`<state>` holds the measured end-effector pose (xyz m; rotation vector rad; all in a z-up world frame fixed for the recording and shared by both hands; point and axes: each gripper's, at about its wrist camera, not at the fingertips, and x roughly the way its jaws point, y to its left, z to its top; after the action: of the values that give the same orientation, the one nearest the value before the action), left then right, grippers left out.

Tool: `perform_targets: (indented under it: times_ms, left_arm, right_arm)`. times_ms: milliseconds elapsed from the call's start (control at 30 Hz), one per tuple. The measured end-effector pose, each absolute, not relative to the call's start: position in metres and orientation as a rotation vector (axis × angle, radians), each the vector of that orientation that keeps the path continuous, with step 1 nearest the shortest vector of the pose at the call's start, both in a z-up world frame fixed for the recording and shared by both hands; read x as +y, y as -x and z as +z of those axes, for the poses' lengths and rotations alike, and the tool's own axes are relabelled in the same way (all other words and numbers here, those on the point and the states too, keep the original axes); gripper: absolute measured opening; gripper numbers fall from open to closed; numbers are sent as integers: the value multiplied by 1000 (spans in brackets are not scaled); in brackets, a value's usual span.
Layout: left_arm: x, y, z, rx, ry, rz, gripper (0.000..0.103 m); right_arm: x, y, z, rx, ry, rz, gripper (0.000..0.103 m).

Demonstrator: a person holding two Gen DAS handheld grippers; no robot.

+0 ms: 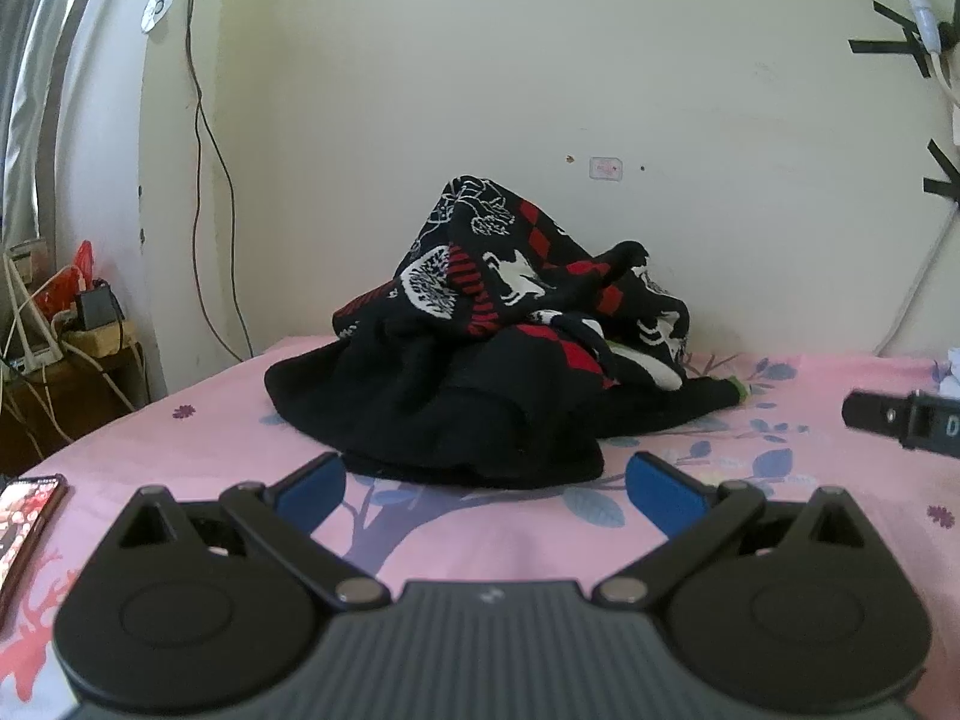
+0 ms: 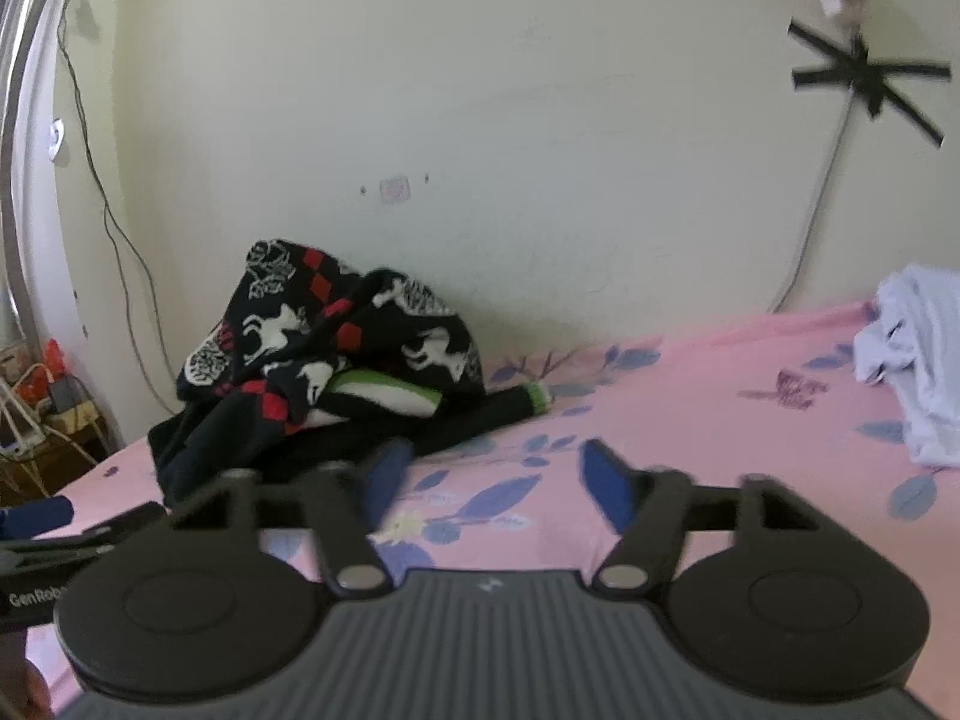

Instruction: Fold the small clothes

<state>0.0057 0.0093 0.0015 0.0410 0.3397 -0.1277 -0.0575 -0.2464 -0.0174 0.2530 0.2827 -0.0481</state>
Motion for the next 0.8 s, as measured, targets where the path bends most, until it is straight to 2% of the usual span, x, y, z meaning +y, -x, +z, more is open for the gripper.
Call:
perform_targets:
  times_ms: [100,200,267,333,433,500,700,767,800]
  left_arm:
    - [18,-11,4,360,-8,-151,103]
    - [29,-21,13,333,-36,-149,103]
    - [41,-35,22,293,-58,-97,103]
    - [54,-49,28,284,-28,-61,103]
    - [74,-69,22,305,56,7,103]
    - [83,-81,16,389,87,18,103]
    - [105,-84,16,390,182,55,103]
    - [104,-88,14,404,172,62,103]
    - [102,-89,13,408,160,70,103]
  right_arm:
    - [-254,48,-15,339,-302,-17,46]
    - [-256,34,0,378,-308,41,46]
    - [-249,22,11,390,-282,73,51]
    - [-238,3,24,400,-278,110,65]
    - [-214,-35,36,421,-322,169,72]
    - [-199,-70,39,454,-367,206,74]
    - [-160,-165,31,543,-471,239,76]
    - [-150,-189,28,583,-495,211,67]
    - [-145,-197,30,584,-489,194,52]
